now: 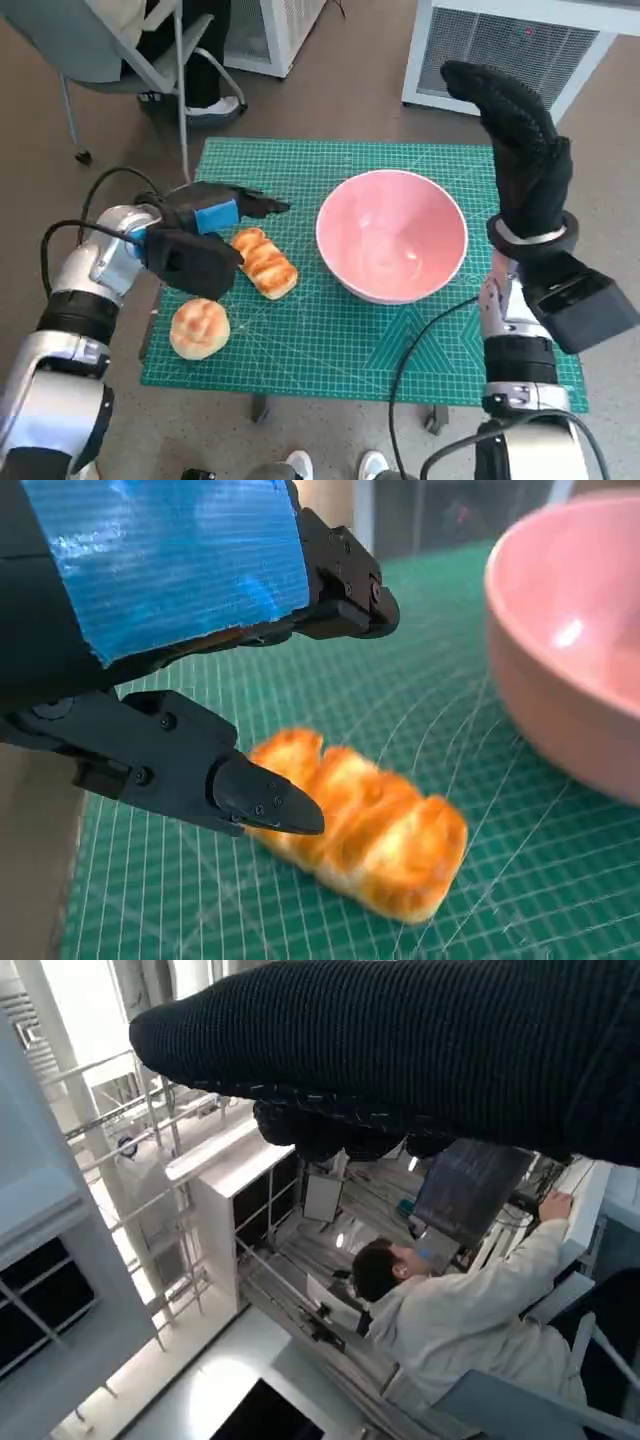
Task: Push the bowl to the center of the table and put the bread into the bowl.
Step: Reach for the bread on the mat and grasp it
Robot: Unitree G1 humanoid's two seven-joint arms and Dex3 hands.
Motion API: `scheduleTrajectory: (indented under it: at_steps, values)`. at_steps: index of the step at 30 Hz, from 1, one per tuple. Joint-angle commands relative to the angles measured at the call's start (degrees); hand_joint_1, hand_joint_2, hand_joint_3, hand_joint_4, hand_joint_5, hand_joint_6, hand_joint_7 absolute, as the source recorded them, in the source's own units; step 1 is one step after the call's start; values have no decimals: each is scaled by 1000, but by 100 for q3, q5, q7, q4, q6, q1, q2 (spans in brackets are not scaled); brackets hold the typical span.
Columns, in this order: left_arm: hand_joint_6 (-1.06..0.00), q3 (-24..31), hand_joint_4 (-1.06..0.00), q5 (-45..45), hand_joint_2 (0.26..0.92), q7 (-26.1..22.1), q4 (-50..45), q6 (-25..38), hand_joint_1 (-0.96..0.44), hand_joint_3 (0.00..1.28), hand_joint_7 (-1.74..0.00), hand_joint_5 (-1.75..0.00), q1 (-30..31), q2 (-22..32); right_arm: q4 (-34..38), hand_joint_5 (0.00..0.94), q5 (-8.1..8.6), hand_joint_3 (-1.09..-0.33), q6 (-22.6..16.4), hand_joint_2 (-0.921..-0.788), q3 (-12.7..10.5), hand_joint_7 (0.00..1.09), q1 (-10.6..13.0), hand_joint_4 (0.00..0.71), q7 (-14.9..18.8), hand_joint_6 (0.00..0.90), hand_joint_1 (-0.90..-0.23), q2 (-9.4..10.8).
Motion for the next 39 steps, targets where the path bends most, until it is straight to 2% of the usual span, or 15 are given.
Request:
scheduleTrajectory:
  at_steps: [1, 9, 18, 27, 32, 33, 35, 36, 37, 38, 39]
  values:
    - [-423, -110, -322, 51, 804, -183, 233, 198, -140, 8, -6, 0, -200, -122, 40, 14, -42, -721, 0, -921, -7, 579, 190, 349, -64, 105, -608, -76]
    - [-416, -328, -313, 235, 810, -140, 406, 395, -157, 7, -1, 0, -246, -252, 17, 13, -84, -723, -26, -921, 5, 578, 216, 350, -133, 103, -606, -103]
    - [-429, -606, -334, 532, 809, 327, 731, 428, -171, 4, -5, -7, -251, -476, -62, 8, -93, -724, -16, -921, 40, 578, 270, 344, -193, 102, -603, -91]
    - [-482, -836, -382, 767, 816, 746, 973, 418, -157, 5, -22, -17, -244, -614, -122, 7, -27, -724, 38, -921, 51, 577, 299, 344, -191, 99, -607, -100]
    - [-604, -948, -523, 886, 852, 1027, 1113, 401, -127, 10, -30, -19, -228, -680, -186, 6, -3, -723, 55, -921, 54, 577, 337, 344, -194, 99, -613, -94]
    - [-632, -961, -567, 892, 861, 1091, 1122, 359, -117, 10, -33, -25, -212, -674, -193, 6, 5, -723, 56, -921, 53, 577, 342, 344, -191, 99, -614, -92]
    - [-739, -989, -728, 898, 896, 1203, 1144, 299, -73, 16, -53, -54, -190, -668, -207, 6, 18, -722, 59, -921, 53, 577, 350, 345, -187, 99, -612, -91]
    - [-714, -1001, -771, 900, 901, 1242, 1155, 282, -130, 40, -299, -64, -186, -667, -210, 6, 20, -722, 61, -921, 53, 577, 351, 345, -187, 100, -610, -90]
    - [-652, -1008, -832, 901, 908, 1301, 1172, 256, -210, 95, -683, -79, -175, -667, -217, 6, 25, -722, 64, -921, 53, 577, 355, 345, -186, 100, -608, -90]
    - [-633, -1015, -798, 901, 911, 1344, 1188, 236, -168, 99, -778, -314, -170, -666, -219, 6, 27, -722, 65, -921, 53, 577, 355, 345, -186, 100, -607, -89]
    - [-595, -1014, -738, 897, 914, 1387, 1203, 210, -107, 115, -926, -667, -163, -661, -222, 6, 28, -722, 65, -921, 52, 577, 358, 345, -188, 100, -605, -88]
